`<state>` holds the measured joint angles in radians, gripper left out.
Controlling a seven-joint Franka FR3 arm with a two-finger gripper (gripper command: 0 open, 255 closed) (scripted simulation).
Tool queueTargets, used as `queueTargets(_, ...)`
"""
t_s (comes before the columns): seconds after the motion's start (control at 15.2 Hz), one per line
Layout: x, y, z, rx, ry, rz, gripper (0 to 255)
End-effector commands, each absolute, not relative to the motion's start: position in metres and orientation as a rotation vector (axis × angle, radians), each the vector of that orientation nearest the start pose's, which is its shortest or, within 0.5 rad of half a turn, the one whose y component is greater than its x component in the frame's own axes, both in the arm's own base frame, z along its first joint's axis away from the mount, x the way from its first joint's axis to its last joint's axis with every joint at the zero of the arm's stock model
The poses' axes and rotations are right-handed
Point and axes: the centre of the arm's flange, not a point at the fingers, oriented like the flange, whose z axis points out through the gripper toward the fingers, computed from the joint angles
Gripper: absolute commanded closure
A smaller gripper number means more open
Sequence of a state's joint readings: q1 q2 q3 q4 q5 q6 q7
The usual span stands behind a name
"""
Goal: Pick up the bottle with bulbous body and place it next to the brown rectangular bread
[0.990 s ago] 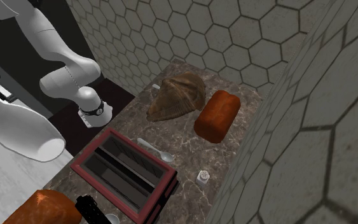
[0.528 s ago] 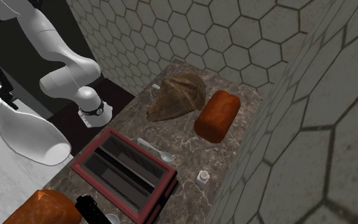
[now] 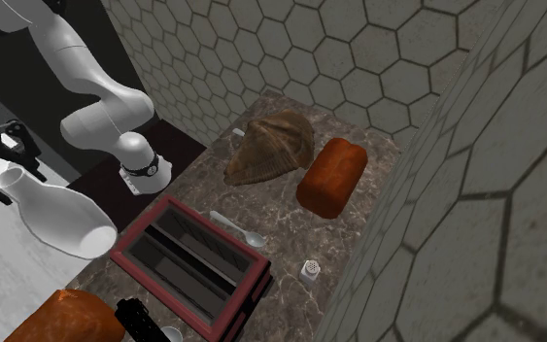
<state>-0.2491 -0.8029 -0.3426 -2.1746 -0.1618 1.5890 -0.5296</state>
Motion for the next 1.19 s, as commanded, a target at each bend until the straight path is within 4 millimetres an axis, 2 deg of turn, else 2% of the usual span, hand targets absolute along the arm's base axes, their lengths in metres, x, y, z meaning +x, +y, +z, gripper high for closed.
queueTargets(0.0,0.226,-0.233,0.651,-3.145,-0.004,-0.318,255)
queueTargets(1.12,0.226,-0.233,0.561,-3.145,-0.004,-0.318,255)
